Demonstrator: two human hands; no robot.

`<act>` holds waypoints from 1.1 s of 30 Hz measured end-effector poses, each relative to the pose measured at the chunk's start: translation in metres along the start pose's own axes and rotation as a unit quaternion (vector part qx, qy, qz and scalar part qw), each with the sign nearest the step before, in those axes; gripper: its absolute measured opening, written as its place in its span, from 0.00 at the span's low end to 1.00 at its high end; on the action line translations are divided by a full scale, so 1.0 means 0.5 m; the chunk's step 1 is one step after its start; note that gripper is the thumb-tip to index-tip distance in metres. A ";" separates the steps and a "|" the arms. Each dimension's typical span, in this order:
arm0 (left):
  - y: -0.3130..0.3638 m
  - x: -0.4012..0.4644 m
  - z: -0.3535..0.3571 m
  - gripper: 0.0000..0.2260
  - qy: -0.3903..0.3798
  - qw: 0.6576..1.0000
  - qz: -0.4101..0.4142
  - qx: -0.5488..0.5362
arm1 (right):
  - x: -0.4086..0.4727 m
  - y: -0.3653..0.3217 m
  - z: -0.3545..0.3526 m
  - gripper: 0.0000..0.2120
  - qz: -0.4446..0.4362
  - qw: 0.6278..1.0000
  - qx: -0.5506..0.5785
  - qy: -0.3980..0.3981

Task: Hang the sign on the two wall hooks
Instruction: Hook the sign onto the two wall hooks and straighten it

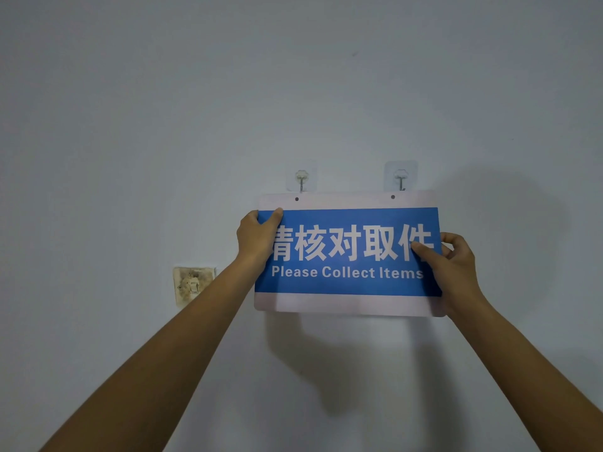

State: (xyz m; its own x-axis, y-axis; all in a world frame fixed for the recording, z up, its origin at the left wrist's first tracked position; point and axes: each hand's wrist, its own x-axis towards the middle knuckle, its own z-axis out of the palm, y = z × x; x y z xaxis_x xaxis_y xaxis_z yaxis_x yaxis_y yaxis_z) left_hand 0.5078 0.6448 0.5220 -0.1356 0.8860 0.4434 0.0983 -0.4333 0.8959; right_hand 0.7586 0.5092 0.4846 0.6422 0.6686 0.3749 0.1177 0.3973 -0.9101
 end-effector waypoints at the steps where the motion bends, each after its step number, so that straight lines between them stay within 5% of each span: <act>1: -0.003 0.000 -0.002 0.12 0.001 1.000 -0.002 0.008 | -0.001 0.002 0.001 0.18 0.004 1.000 0.001 -0.001; 33: 0.028 0.014 0.012 0.13 -0.010 0.999 0.033 -0.001 | -0.001 -0.019 -0.003 0.17 -0.033 0.999 0.007 0.022</act>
State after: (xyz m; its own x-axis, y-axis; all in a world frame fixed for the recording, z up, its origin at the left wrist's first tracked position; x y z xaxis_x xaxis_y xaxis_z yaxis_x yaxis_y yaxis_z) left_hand 0.5143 0.6459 0.5376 -0.1088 0.8583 0.5015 0.1041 -0.4919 0.8644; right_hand 0.7582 0.5042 0.4929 0.6661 0.6129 0.4249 0.1498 0.4482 -0.8813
